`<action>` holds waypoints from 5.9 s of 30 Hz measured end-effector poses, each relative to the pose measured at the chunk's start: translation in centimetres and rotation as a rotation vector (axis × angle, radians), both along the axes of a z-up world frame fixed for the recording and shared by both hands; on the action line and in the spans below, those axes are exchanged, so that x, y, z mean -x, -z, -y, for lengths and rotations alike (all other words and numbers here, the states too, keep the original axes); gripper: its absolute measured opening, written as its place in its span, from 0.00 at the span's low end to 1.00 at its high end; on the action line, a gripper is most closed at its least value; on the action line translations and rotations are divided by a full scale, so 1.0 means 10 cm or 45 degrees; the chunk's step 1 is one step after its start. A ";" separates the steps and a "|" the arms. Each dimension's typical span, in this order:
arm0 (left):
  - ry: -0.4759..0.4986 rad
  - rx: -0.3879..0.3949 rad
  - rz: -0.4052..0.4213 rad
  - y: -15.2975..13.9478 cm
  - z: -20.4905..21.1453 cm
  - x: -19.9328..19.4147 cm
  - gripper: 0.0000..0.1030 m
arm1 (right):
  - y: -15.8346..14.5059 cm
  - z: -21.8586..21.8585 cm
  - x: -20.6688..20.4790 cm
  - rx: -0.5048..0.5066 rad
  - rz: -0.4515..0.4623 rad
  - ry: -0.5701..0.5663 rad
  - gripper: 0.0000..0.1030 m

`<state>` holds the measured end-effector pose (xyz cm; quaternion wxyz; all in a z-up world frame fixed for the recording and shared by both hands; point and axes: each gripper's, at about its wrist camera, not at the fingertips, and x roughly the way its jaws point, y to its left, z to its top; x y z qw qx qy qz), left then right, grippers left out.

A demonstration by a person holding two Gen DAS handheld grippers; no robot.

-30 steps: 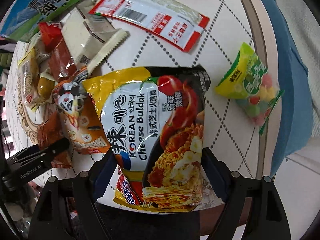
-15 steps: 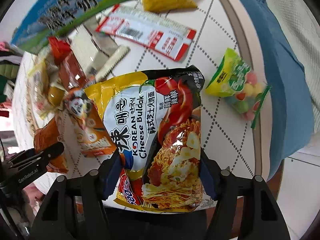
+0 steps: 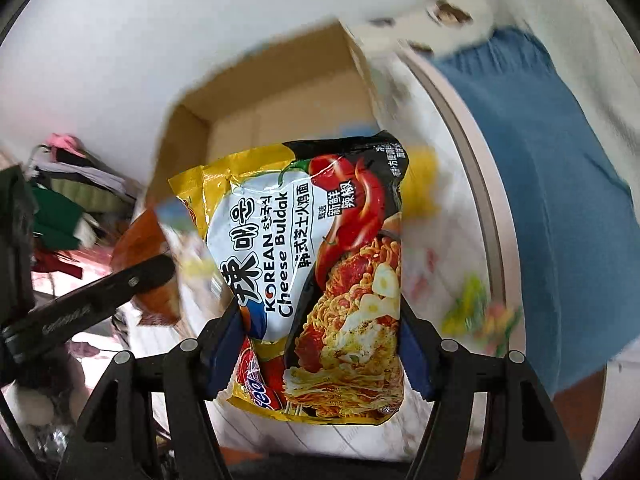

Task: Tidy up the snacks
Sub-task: 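Carry both packs into the cardboard box and open both tools, then grasp the yellow-topped biscuit pack with the left tool while the right tool grasps the white biscuit pack, then carry both biscuit packs into the box and release them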

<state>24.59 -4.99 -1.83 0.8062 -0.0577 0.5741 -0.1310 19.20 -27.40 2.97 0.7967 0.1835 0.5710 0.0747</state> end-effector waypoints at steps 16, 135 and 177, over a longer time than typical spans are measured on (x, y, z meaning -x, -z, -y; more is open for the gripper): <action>-0.096 -0.083 -0.128 0.60 -0.12 -1.98 0.44 | 0.24 -0.30 -2.26 0.107 0.053 -0.108 0.69; -0.243 -0.380 -0.497 2.48 -0.92 0.74 0.51 | 2.26 -0.45 -0.16 0.260 -0.494 -0.143 0.61; -0.091 -0.325 -0.197 0.70 -0.32 -2.03 0.46 | 0.60 -0.06 -2.78 0.220 -0.174 -0.069 0.58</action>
